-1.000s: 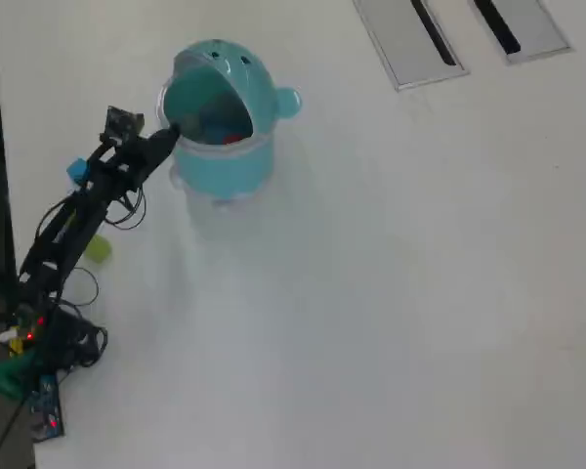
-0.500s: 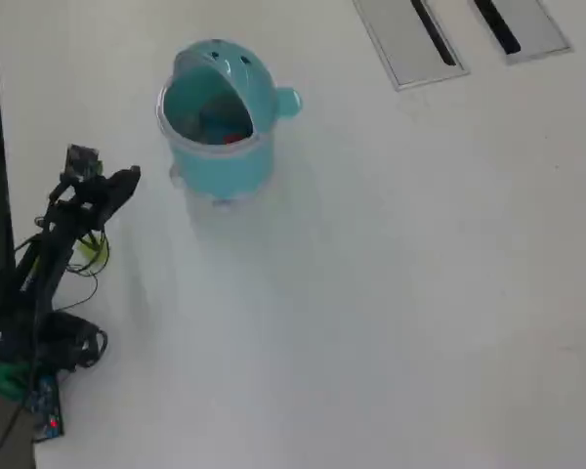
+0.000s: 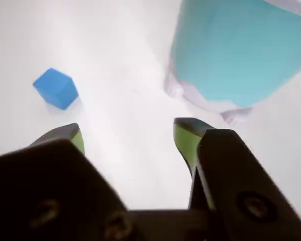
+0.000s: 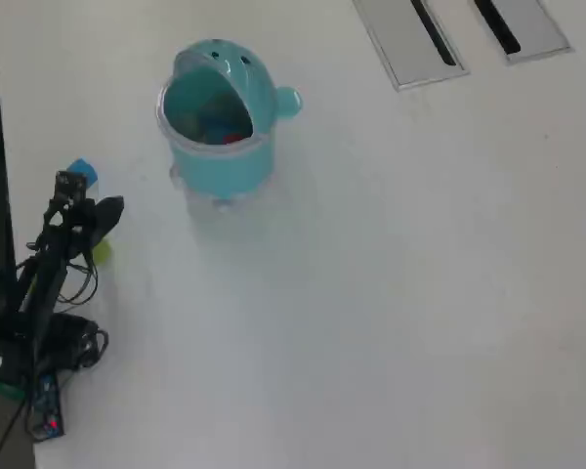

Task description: Grasp RGB lego blocks and put them in the bin one by one.

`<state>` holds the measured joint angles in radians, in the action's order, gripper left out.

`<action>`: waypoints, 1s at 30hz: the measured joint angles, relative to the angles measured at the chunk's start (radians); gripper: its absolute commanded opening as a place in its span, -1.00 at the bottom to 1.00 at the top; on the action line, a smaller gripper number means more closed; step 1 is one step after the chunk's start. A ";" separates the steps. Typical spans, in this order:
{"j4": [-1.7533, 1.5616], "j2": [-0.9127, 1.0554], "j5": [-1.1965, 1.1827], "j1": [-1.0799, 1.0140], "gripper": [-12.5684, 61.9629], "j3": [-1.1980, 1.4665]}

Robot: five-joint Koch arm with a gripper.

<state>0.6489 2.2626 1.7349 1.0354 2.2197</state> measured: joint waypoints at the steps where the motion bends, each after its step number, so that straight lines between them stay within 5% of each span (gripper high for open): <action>1: 0.000 0.005 0.000 0.011 0.23 0.018; 30: -0.094 -0.009 0.275 0.147 0.20 0.328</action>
<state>0.5553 2.2534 2.0095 1.1827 2.5479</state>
